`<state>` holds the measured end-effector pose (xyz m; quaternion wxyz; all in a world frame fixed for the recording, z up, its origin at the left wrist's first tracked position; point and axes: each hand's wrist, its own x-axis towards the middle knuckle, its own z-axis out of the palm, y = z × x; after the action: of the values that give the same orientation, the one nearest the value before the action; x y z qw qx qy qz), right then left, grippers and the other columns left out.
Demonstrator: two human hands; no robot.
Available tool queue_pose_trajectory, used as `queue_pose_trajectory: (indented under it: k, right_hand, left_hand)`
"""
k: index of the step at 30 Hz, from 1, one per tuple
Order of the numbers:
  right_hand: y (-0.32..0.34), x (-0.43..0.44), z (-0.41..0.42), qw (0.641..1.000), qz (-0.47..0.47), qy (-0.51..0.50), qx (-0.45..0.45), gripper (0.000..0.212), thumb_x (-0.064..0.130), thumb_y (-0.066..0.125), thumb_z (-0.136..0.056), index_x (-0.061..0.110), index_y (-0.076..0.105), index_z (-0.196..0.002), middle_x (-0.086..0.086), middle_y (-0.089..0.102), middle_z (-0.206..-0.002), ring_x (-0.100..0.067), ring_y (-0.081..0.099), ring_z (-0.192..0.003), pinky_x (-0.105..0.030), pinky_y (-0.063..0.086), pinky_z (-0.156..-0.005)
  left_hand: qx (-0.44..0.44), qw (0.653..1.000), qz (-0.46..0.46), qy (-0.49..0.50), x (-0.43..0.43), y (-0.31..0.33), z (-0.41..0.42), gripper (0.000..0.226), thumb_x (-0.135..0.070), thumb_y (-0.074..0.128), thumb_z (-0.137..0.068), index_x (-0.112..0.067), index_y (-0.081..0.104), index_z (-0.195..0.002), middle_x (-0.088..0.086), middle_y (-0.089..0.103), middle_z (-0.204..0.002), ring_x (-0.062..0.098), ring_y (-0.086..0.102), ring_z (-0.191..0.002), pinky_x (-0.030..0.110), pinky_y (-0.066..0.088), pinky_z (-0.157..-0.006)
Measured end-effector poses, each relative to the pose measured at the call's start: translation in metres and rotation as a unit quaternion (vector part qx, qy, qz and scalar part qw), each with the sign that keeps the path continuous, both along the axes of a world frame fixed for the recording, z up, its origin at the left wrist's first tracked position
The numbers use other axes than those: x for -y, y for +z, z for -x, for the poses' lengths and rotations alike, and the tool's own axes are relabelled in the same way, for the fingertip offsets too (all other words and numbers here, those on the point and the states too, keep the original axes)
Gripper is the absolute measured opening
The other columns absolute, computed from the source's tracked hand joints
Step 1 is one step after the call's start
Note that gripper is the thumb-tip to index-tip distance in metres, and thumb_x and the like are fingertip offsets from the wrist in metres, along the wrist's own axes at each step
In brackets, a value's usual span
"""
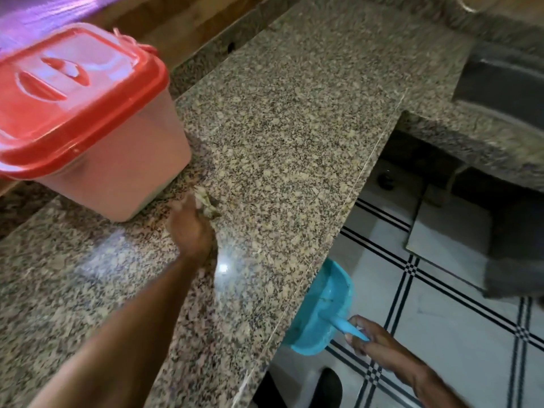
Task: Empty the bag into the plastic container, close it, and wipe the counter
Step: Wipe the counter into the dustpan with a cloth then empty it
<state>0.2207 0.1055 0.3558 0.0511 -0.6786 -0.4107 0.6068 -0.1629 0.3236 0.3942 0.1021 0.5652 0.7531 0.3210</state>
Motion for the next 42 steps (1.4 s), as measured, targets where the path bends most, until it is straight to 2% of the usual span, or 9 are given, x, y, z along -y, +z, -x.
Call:
queue_pose_trajectory:
  k: [10, 14, 17, 21, 25, 30, 33, 38, 42]
  right_hand:
    - [0.003, -0.054, -0.05, 0.998, -0.027, 0.064, -0.006, 0.015, 0.025, 0.063, -0.102, 0.012, 0.061, -0.11, 0.004, 0.055, -0.077, -0.004, 0.05, -0.066, -0.017, 0.04, -0.065]
    - [0.001, -0.075, -0.087, 0.995, -0.026, 0.099, -0.007, 0.024, 0.019, 0.061, -0.104, -0.001, 0.057, -0.116, -0.001, 0.05, -0.081, -0.007, 0.048, -0.067, -0.011, 0.039, -0.059]
    - [-0.005, -0.094, -0.111, 0.995, -0.019, 0.096, -0.02, 0.024, 0.023, 0.06, -0.104, 0.003, 0.058, -0.119, 0.0, 0.055, -0.09, -0.011, 0.053, -0.079, -0.02, 0.044, -0.074]
    - [-0.013, -0.117, -0.133, 0.994, -0.009, 0.096, -0.046, 0.015, 0.027, 0.061, -0.104, 0.017, 0.062, -0.116, 0.002, 0.058, -0.096, -0.008, 0.056, -0.083, -0.02, 0.047, -0.079]
    - [-0.015, -0.135, -0.147, 0.994, 0.005, 0.095, -0.052, 0.028, 0.031, 0.062, -0.103, 0.016, 0.058, -0.127, 0.001, 0.052, -0.11, -0.008, 0.052, -0.09, -0.022, 0.044, -0.079]
    - [-0.009, -0.16, -0.157, 0.993, 0.002, 0.097, -0.068, 0.02, 0.027, 0.06, -0.104, 0.017, 0.06, -0.122, 0.001, 0.057, -0.107, -0.01, 0.058, -0.095, -0.02, 0.048, -0.082]
    - [-0.015, -0.168, -0.162, 0.993, -0.011, 0.103, -0.063, 0.024, 0.028, 0.06, -0.104, 0.009, 0.057, -0.118, 0.001, 0.053, -0.096, -0.011, 0.054, -0.087, -0.023, 0.044, -0.08]
    - [-0.027, -0.174, -0.167, 0.994, -0.025, 0.101, -0.047, 0.026, 0.031, 0.063, -0.103, 0.008, 0.058, -0.113, 0.002, 0.052, -0.089, -0.011, 0.051, -0.081, -0.026, 0.043, -0.075]
    - [-0.029, -0.172, -0.167, 0.996, -0.023, 0.062, -0.063, 0.022, 0.025, 0.066, -0.101, 0.009, 0.063, -0.116, 0.002, 0.059, -0.093, -0.008, 0.058, -0.083, -0.027, 0.048, -0.079]
  left_hand:
    - [-0.018, 0.984, 0.048, -0.173, 0.016, 0.003, -0.128, 0.043, -0.042, 0.034, -0.11, -0.028, 0.058, -0.143, -0.001, 0.052, -0.099, 0.014, 0.051, -0.086, 0.037, 0.056, -0.08]
    - [0.021, 0.998, -0.064, -0.018, 0.002, 0.023, -0.091, 0.058, -0.058, 0.033, -0.105, -0.014, 0.07, -0.112, -0.006, 0.064, -0.084, 0.014, 0.061, -0.07, 0.005, 0.045, -0.062]
    - [-0.02, 0.983, 0.08, 0.166, -0.025, 0.016, -0.073, 0.032, -0.013, 0.047, -0.104, -0.011, 0.061, -0.133, 0.016, 0.067, -0.105, 0.037, 0.066, -0.095, 0.032, 0.048, -0.075]
    - [0.062, 0.997, -0.011, -0.046, -0.038, 0.017, -0.149, 0.038, -0.029, 0.037, -0.111, -0.009, 0.069, -0.115, 0.011, 0.073, -0.101, 0.015, 0.072, -0.082, 0.023, 0.056, -0.062]
    - [-0.027, 0.991, 0.072, -0.105, -0.023, 0.006, -0.206, 0.045, -0.037, 0.032, -0.11, -0.024, 0.054, -0.147, 0.003, 0.052, -0.104, 0.014, 0.05, -0.093, 0.027, 0.043, -0.076]
    - [0.065, 0.993, -0.019, 0.096, -0.043, 0.026, -0.142, 0.027, -0.029, 0.04, -0.111, -0.028, 0.067, -0.111, -0.01, 0.065, -0.088, -0.002, 0.065, -0.074, 0.007, 0.042, -0.054]
    - [0.043, 0.983, 0.052, 0.169, -0.074, 0.011, -0.117, 0.028, -0.011, 0.044, -0.109, -0.007, 0.069, -0.12, 0.014, 0.073, -0.103, -0.014, 0.064, -0.069, 0.006, 0.045, -0.056]
    - [0.033, 0.987, 0.119, 0.103, -0.136, 0.004, -0.123, 0.03, -0.021, 0.042, -0.105, -0.012, 0.065, -0.123, 0.009, 0.071, -0.118, 0.027, 0.07, -0.104, 0.041, 0.059, -0.083]
    - [0.005, 0.994, 0.033, -0.105, -0.133, 0.01, -0.197, 0.045, -0.04, 0.035, -0.11, -0.014, 0.066, -0.13, 0.0, 0.062, -0.101, 0.0, 0.057, -0.084, 0.026, 0.057, -0.068]
